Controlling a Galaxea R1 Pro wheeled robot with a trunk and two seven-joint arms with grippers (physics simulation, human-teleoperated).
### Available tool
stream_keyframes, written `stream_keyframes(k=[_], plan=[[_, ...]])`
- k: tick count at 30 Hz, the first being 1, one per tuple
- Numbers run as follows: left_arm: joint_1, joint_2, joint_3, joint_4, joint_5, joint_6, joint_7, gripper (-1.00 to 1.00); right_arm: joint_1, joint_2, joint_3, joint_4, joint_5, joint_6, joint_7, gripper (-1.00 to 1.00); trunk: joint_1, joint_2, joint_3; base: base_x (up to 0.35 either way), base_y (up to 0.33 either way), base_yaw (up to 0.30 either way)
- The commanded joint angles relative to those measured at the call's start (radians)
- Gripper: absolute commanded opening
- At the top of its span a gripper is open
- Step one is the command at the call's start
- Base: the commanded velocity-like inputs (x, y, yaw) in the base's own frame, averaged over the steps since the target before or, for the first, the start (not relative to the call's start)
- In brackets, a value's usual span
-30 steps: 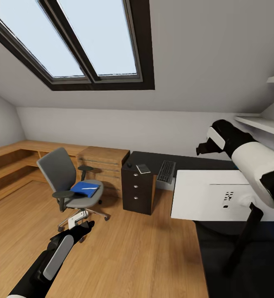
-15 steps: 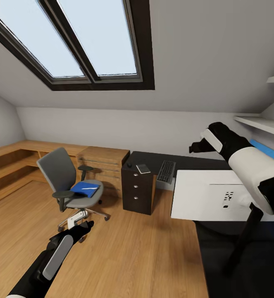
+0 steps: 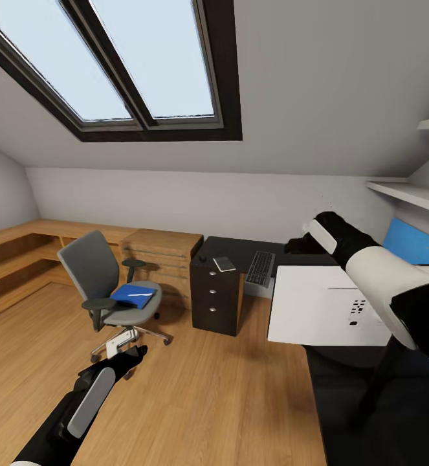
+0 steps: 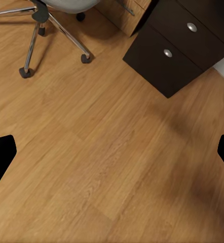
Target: In the bedroom, organize the workspace by keeping the computer under the desk, ensuring the monitor is on the desk, placing the keyboard on the desk next to the monitor, placing the mouse on the desk next to the keyboard, moving the folder from the swivel chair onto the desk next to the mouse, stacking the notebook on top of the folder with the pen on top of the notebook, and positioning the swivel chair next to the desk.
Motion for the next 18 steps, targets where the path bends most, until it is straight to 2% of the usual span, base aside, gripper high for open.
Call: stream_keyframes(k=[1, 14, 18], plan=[[0.000, 0.001, -0.003, -0.001, 0.010, 0.000, 0.009, 1.00, 0.010, 0.000, 0.007, 0.013, -0.015, -0.016, -0.008, 1.00, 0.000, -0.001, 0.000, 0.225, 0.000, 0.000], [-0.001, 0.001, -0.003, -0.002, 0.012, 0.000, 0.008, 1.00, 0.014, -0.002, 0.006, 0.023, -0.016, -0.019, -0.014, 1.00, 0.000, -0.001, 0.000, 0.116, 0.000, 0.000], [0.000, 0.001, -0.002, -0.002, 0.012, 0.000, 0.007, 1.00, 0.014, 0.004, 0.009, 0.072, -0.016, -0.006, -0.016, 1.00, 0.000, -0.001, 0.000, 0.037, 0.000, 0.000]])
